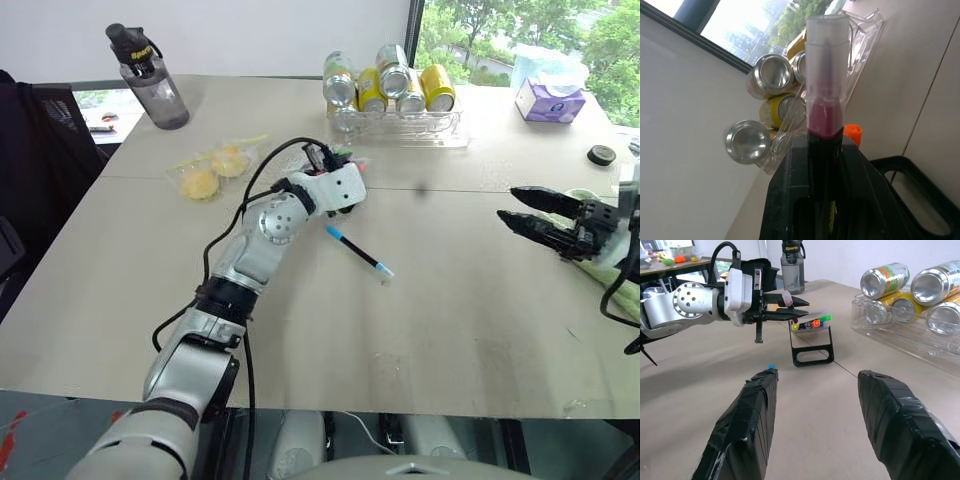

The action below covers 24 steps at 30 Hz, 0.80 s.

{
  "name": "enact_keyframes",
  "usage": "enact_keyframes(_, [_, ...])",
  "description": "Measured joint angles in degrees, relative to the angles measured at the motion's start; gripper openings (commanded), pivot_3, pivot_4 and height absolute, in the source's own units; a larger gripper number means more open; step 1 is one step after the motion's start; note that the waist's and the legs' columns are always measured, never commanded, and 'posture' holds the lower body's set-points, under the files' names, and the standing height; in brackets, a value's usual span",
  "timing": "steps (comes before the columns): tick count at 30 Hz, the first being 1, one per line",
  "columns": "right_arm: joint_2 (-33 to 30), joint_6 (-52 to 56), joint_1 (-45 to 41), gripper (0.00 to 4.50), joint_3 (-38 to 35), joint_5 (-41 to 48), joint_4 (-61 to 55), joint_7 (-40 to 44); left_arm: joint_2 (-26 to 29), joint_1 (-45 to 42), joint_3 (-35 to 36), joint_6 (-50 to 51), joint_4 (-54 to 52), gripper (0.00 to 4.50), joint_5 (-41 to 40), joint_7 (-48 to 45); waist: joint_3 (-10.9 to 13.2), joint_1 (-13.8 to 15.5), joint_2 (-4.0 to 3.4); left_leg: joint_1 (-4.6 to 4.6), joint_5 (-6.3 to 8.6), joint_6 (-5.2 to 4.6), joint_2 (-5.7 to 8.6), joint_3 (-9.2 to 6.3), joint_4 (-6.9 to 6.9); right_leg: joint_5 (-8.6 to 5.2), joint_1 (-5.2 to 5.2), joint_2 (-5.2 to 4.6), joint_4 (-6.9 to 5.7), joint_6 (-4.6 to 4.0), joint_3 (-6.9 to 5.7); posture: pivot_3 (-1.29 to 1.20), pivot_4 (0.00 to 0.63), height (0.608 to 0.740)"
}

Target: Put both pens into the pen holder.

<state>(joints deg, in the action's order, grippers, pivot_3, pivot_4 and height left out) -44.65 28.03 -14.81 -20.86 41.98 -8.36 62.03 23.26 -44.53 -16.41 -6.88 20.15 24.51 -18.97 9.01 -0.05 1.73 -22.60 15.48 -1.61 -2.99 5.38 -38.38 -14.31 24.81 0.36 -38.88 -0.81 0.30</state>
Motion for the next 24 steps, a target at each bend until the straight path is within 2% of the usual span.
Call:
enact_keyframes(9, [-0.2, 0.5, 0.4, 2.7, -0.5, 0.6, -0.8, -0.1, 0.8, -1.4, 0.0, -2.3, 4.2, 0.0, 1.7, 0.6, 0.0, 0.0, 0.0, 0.01, 0.0, 0.01, 0.0, 0.01, 0.0, 0.0, 0.0, 0.0, -0.02, 0.0, -0.01, 0.0, 0.15, 0.74])
enact_keyframes(11, [-0.6, 0.8, 0.4, 2.76, -0.5, 1.2, -1.1, 0.0, 0.9, -1.4, 0.0, -2.3, 4.3, 1.01, 2.4, 0.7, 0.0, 0.0, 0.0, 0.01, -0.01, 0.01, 0.0, 0.01, -0.01, 0.0, 0.0, 0.0, -0.02, 0.0, -0.01, 0.0, 0.15, 0.74])
enact_keyframes(13, [-0.9, 0.9, 0.4, 2.76, -0.5, 1.5, -1.7, 0.0, 0.9, -1.4, 0.0, -2.3, 4.3, 1.66, 2.5, 1.0, 0.0, 0.0, 0.0, 0.01, 0.0, 0.01, 0.0, 0.01, -0.02, 0.0, 0.0, -0.01, -0.02, 0.0, -0.01, 0.0, 0.15, 0.74])
enact_keyframes(19, [-1.0, 1.1, 0.4, 2.76, -0.5, 1.8, -1.8, 0.0, 1.0, -1.6, 0.0, -2.3, 4.3, 4.39, 3.6, 2.9, 0.0, 0.0, 0.0, 0.01, -0.01, 0.01, 0.0, 0.01, -0.03, 0.0, 0.0, -0.01, -0.05, 0.0, -0.01, 0.0, 0.15, 0.74])
enact_keyframes(24, [-1.0, 1.1, 0.0, 2.76, -0.2, 1.7, -1.7, 0.0, 1.2, -2.1, 0.0, -2.3, 4.3, 4.39, 4.0, 3.5, 0.0, 0.0, -0.01, 0.01, -0.01, 0.01, 0.0, 0.01, -0.04, 0.01, 0.0, -0.01, -0.06, 0.0, -0.01, 0.0, 0.15, 0.74])
